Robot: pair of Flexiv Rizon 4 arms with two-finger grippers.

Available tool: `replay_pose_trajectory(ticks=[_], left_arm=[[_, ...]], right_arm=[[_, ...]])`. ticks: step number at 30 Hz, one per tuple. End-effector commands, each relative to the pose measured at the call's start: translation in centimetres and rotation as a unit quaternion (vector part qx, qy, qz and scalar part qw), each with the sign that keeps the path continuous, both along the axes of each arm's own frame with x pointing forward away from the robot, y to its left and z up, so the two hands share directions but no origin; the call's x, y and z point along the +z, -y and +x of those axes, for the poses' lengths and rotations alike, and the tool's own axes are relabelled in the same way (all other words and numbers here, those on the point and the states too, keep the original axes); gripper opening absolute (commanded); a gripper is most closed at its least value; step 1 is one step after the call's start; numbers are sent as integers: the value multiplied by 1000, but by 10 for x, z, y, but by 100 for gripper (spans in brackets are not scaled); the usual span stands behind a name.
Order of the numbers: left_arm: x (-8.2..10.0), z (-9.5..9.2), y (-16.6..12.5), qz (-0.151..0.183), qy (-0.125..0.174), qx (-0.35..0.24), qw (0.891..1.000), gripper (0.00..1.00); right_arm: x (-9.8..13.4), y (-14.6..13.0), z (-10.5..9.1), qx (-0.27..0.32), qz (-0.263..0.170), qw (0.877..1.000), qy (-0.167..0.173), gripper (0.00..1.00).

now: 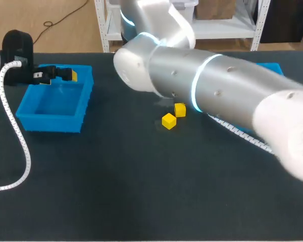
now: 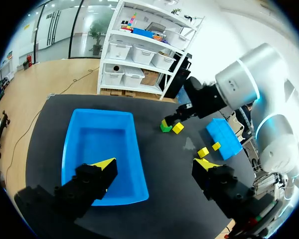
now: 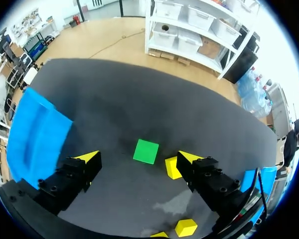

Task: Put the green cubes in the right bin and the yellow cubes in the left bin.

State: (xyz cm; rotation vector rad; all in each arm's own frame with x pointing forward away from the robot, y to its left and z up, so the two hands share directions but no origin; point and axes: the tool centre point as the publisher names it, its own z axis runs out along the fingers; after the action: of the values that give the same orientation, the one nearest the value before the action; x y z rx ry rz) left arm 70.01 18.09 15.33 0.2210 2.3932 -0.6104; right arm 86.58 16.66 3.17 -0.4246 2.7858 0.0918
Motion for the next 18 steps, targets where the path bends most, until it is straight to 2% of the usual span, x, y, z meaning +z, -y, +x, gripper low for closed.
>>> replay_pose_trajectory(ticks=[1,11,18], left_arm=[[-2,0,-3,-6,4,-4,1000,100],[-2,0,-3,-6,4,-4,1000,100],[-2,0,-3,-6,4,-4,1000,100]], right_arm=[[-6,-3,5,0,-8,1000,-22,100],[-13,-6,1,8,-11,999,-29,100],[-21,-12,5,12,-14,999,-32,100]])
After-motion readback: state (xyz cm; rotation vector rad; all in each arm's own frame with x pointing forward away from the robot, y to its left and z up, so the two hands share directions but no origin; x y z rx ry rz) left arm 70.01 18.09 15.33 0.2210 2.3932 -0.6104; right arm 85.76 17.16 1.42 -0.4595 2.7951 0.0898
